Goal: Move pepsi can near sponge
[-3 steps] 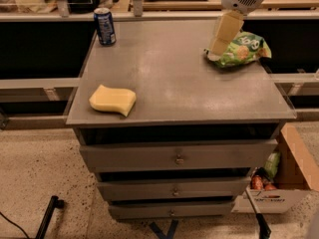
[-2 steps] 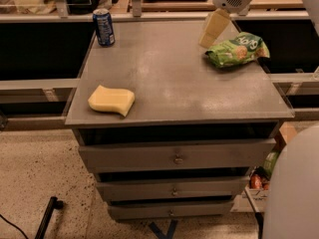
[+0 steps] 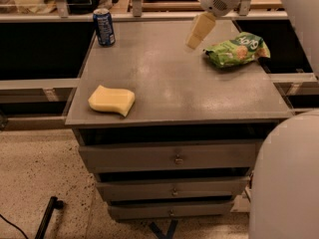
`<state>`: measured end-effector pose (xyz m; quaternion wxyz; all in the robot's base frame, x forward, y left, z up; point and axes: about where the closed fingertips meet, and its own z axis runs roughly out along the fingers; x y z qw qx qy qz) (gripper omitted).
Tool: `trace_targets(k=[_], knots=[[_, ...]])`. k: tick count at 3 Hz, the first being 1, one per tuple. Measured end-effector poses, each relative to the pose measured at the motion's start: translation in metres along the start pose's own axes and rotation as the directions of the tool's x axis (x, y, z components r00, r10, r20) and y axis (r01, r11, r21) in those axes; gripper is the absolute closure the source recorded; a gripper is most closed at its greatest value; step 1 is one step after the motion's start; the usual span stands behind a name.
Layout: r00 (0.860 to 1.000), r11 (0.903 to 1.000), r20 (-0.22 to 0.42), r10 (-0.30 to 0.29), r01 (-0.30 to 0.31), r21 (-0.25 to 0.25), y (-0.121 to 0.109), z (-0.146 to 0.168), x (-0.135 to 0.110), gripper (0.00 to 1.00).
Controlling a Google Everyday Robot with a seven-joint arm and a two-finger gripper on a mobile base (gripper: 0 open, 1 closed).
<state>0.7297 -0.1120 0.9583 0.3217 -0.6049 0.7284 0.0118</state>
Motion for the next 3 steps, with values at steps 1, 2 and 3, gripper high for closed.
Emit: trace_targets(k=[1,2,3], knots=[[0.990,0.9996,0.138,0.029,-0.028,-0.009,-0.013,0.046,-0.033,0.00],[0.960,0.9986,0.276,0.053,-0.050,-0.017,-0.027,0.085,-0.075,0.00],[0.919,0.9978,0.388,0.067,-0.062,-0.026,-0.036,0.115,-0.115,0.00]])
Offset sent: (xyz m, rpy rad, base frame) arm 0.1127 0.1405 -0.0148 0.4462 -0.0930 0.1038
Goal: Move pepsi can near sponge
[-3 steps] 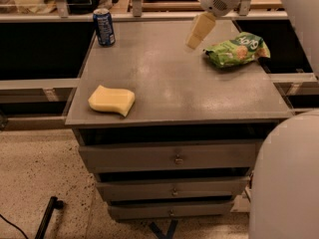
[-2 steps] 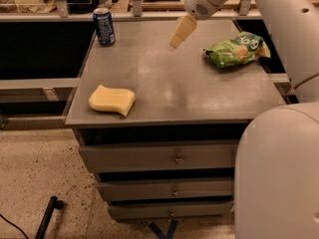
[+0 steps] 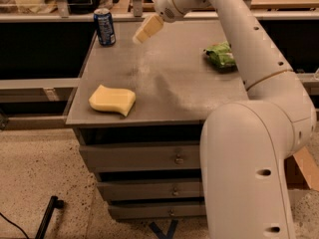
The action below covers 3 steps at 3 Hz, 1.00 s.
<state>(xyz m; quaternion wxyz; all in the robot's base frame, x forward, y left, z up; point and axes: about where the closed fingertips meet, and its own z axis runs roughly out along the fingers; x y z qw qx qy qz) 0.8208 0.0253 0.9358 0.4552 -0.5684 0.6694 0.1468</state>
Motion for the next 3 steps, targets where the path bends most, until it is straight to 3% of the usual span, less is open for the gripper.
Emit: trace_targets(k=[1,2,3], knots=[[0.995,0.9999,0.098,0.011,-0.012,0.009,-0.010,0.035,-0.025,0.00],[0.995,0.9999,0.098,0.011,-0.012,0.008,-0.010,0.036,-0.025,0.00],[0.982,0.9953,0.163,0.096,-0.095,-0.013,-0.008,0.053,-0.022,0.00]])
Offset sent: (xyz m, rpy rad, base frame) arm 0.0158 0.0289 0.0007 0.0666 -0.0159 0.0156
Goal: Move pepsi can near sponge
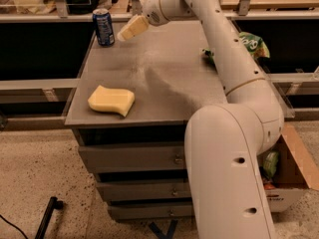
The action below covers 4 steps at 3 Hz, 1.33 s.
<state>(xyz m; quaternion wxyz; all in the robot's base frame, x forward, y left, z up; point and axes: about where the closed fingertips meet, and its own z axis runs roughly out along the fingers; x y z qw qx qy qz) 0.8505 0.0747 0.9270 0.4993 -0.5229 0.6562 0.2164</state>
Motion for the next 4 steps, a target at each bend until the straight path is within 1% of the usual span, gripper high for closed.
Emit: trace_targets(k=[1,2,3,4], knots=[[0.994,0.9950,0.047,0.099,-0.099,0.008,-0.002,0.025,0.010,0.00],[0.988,0.9895,0.058,0.141,-0.143,0.024,-0.002,0.039,0.014,0.00],[0.986,0.9870,0.064,0.156,-0.158,0.026,0.000,0.054,0.015,0.00],[0.982,0.9853,0.086,0.168,-0.170,0.017,0.003,0.072,0.015,0.00]])
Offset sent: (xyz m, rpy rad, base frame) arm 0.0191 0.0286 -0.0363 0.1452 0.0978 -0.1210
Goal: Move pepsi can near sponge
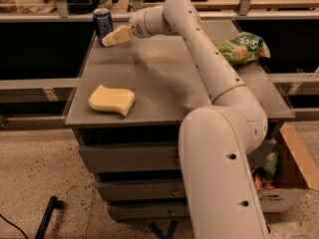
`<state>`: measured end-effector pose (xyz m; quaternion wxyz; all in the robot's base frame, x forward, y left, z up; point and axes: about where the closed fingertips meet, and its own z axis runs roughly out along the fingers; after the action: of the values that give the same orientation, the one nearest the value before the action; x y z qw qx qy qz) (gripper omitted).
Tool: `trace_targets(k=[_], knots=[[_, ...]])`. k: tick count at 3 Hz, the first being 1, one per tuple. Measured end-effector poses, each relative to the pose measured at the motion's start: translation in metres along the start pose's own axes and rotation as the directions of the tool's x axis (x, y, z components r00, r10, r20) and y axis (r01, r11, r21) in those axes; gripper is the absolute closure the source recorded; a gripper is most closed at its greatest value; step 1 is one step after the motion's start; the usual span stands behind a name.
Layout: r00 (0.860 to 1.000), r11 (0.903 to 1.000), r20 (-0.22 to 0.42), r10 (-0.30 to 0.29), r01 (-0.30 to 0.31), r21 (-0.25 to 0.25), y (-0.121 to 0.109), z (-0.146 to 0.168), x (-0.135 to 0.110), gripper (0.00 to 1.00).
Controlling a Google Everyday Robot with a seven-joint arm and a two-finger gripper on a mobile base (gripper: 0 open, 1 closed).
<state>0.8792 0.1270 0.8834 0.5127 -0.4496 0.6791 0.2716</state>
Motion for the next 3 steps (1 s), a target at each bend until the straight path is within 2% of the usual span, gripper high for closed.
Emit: trace_targets(k=[1,2,3], knots=[[1.000,0.9999,0.019,-0.001,0.001,-0.011,0.004,0.018,-0.002,0.00],[0.999,0.9990,0.031,-0.015,0.013,0.042,0.010,0.041,-0.021,0.00],[1.000,0.9995,0.029,-0.009,0.008,0.029,0.013,0.048,-0.018,0.00]])
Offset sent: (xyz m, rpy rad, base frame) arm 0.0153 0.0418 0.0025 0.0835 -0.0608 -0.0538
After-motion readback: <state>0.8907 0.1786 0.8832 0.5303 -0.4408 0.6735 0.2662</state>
